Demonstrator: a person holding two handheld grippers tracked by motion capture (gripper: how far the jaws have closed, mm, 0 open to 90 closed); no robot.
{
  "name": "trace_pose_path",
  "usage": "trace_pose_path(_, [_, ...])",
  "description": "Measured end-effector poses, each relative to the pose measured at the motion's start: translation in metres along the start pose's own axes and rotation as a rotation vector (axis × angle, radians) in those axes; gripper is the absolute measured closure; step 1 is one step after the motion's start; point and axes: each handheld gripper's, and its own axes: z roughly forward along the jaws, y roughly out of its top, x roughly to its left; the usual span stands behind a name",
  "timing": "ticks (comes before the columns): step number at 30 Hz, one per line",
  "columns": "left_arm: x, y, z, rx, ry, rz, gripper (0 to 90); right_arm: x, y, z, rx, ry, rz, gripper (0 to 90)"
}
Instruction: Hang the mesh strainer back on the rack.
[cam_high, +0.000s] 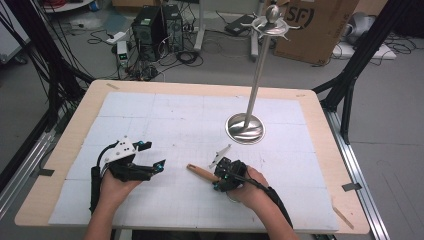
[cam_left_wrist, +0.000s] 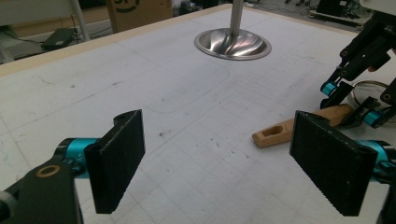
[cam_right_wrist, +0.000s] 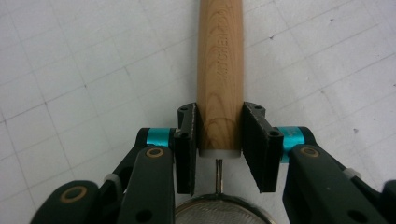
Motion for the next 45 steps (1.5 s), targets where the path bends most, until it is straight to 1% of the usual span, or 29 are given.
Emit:
trace_pose_path(1, [0.000,0.000,0.000,0.000,0.000,0.000,18.7,0.000,0.000,0.000,-0.003,-0.006,-0.002,67.5])
trace_pose_path(4, [0.000,0.000,0.000,-0.001,0.001,-0.001,18.7,0.001,-0.001,-0.001,0.001,-0.001,0.011,68.2])
trace_pose_path(7, [0.000,0.000,-0.001,-0.003,0.004,-0.003,18.7,0.002,-0.001,-0.001,-0.008,-0.014,-0.009,68.5])
trace_pose_path(8, [0.001,0.000,-0.001,-0.003,0.005,-0.002,18.7,0.002,-0.002,-0.001,-0.013,-0.017,-0.014,68.5])
trace_pose_path(12, [0.001,0.000,-0.001,-0.002,0.007,-0.005,18.7,0.001,-0.005,-0.001,-0.038,-0.008,-0.012,68.5])
trace_pose_path(13, [0.001,0.000,-0.001,-0.003,0.007,-0.005,18.7,0.001,-0.005,-0.002,-0.040,-0.006,-0.004,68.5])
trace_pose_path(17, [0.001,0.000,-0.002,-0.003,0.009,-0.004,18.7,0.000,-0.005,-0.004,-0.066,-0.013,-0.010,68.5])
trace_pose_path(19, [0.002,0.000,-0.002,-0.006,0.006,-0.003,18.7,-0.001,-0.005,-0.006,-0.081,-0.015,-0.005,68.5])
trace_pose_path(21, [0.002,0.000,-0.002,-0.005,0.008,-0.004,18.7,-0.002,-0.005,-0.009,-0.105,-0.013,0.005,68.5])
trace_pose_path(22, [0.002,0.000,-0.003,-0.005,0.007,-0.002,18.7,-0.003,-0.006,-0.010,-0.114,-0.014,0.001,68.5])
trace_pose_path(25, [0.002,0.000,-0.003,-0.010,0.008,-0.004,18.7,-0.005,-0.008,-0.016,-0.150,-0.009,0.025,68.5])
trace_pose_path(26, [0.002,0.000,-0.003,-0.009,0.008,-0.004,18.7,-0.007,-0.008,-0.017,-0.160,-0.011,0.020,68.5])
trace_pose_path(28, [0.001,0.000,-0.003,-0.009,0.008,-0.005,18.7,-0.009,-0.010,-0.021,-0.179,-0.014,0.029,68.5])
trace_pose_path(29, [0.002,0.000,-0.003,-0.008,0.009,-0.004,18.7,-0.009,-0.011,-0.024,-0.186,-0.013,0.047,68.5])
trace_pose_path(30, [0.002,0.000,-0.003,-0.007,0.008,-0.002,18.7,-0.011,-0.012,-0.026,-0.201,-0.016,0.043,68.5])
trace_pose_path(33, [0.002,0.000,-0.003,-0.006,0.005,-0.001,18.7,-0.014,-0.015,-0.032,-0.232,-0.018,0.065,68.5])
trace_pose_path(37, [0.002,0.000,-0.002,-0.004,0.005,-0.002,18.7,-0.019,-0.020,-0.041,-0.290,-0.019,0.091,68.5])
trace_pose_path(39, [0.001,0.000,-0.002,-0.006,0.005,-0.002,18.7,-0.022,-0.022,-0.046,-0.315,-0.020,0.096,68.5])
trace_pose_path(43, [0.001,0.000,-0.002,-0.007,0.002,-0.004,18.7,-0.026,-0.026,-0.053,-0.354,-0.034,0.108,68.5])
trace_pose_path(45, [0.001,0.000,-0.002,-0.013,0.001,-0.008,18.7,-0.027,-0.027,-0.056,-0.363,-0.036,0.115,68.5])
